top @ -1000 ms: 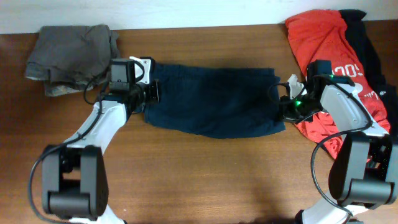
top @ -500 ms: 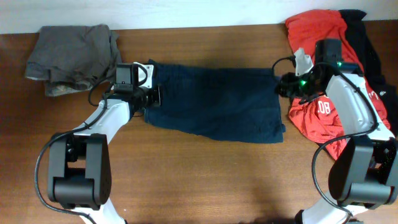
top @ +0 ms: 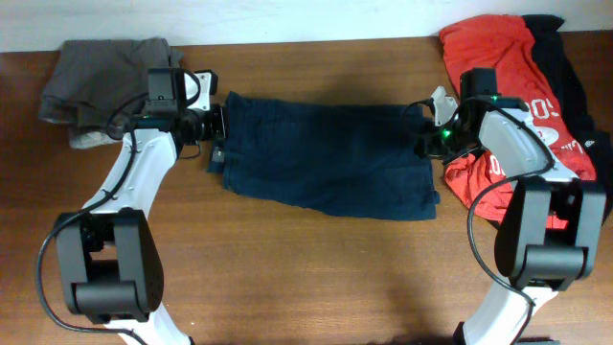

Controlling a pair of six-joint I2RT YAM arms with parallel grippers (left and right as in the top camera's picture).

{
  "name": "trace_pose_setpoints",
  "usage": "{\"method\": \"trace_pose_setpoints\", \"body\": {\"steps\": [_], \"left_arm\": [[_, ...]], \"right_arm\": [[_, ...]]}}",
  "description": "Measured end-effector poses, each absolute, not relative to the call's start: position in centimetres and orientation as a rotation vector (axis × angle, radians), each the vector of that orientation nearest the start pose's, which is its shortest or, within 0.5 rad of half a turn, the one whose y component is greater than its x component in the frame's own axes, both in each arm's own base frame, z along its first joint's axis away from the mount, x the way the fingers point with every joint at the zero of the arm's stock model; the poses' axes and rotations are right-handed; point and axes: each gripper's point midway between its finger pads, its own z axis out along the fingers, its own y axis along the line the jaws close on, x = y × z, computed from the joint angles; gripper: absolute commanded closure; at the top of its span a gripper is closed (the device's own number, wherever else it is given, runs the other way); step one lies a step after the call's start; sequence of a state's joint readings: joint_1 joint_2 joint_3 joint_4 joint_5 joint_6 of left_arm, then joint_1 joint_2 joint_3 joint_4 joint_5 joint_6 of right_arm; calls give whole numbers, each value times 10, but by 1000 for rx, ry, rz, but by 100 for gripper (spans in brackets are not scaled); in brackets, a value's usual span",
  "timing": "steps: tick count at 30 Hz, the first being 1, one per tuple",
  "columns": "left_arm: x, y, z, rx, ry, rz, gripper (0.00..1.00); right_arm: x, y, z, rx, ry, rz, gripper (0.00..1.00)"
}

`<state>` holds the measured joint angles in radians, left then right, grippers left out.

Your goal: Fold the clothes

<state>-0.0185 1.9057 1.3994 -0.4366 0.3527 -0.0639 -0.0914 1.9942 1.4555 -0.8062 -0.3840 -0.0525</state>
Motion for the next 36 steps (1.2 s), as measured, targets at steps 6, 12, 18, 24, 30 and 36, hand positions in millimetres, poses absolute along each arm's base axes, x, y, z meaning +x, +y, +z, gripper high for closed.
{"method": "trace_pose_setpoints", "body": {"steps": [6, 12, 18, 24, 30, 36], "left_arm": [[484, -67, 105, 158, 2493, -477, 48], [481, -64, 103, 233, 2494, -461, 39], [481, -52, 103, 259, 2488, -434, 26], [483, -46, 97, 305, 2478, -438, 25], [480, -52, 68, 367, 2517, -482, 25], [478, -52, 50, 398, 2542, -491, 24]], "right_arm": [[430, 25, 36, -2, 2858, 531, 96], [426, 24, 15, 18, 2906, 530, 96], [424, 21, 7, 30, 2929, 512, 96], [424, 21, 7, 32, 2929, 512, 96], [424, 21, 7, 35, 2930, 512, 96], [424, 21, 7, 35, 2930, 513, 96]]}}
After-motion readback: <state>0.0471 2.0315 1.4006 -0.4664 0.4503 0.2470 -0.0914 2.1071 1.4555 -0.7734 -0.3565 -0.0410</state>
